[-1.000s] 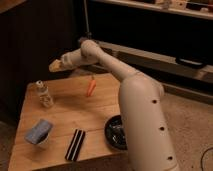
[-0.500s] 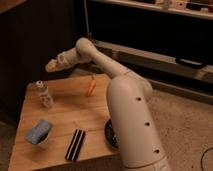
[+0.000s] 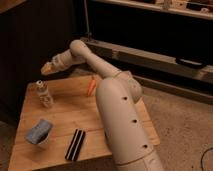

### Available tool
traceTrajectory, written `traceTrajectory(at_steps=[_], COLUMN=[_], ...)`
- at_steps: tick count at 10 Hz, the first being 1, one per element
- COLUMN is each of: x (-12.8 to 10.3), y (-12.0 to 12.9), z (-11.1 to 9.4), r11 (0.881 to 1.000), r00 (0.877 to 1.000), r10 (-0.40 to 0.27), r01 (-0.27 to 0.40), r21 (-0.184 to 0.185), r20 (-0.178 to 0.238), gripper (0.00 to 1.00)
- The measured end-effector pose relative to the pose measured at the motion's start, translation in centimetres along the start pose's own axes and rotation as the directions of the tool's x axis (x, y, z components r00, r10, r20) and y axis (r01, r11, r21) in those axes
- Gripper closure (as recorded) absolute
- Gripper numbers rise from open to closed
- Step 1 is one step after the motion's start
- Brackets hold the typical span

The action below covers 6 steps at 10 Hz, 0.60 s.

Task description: Knock the bottle over

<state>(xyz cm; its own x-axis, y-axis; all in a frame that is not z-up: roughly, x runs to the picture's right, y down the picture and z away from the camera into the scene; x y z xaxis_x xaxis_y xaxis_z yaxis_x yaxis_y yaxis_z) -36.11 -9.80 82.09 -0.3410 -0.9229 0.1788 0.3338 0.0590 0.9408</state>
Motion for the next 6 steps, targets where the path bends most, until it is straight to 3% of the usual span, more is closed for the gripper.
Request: traceTrajectory(at_steps=[3,6], x=[-0.8,-3.0], y=[-0.3,-1.2], z=[1.4,3.5], r11=[1.000,1.000], r00=[0.999,0.992], r10=[-0.006,-0.023], r01=[0.006,0.024], r21=[0.004,-0.007], r20=[0.044,0.122], gripper=[1.00,1.00])
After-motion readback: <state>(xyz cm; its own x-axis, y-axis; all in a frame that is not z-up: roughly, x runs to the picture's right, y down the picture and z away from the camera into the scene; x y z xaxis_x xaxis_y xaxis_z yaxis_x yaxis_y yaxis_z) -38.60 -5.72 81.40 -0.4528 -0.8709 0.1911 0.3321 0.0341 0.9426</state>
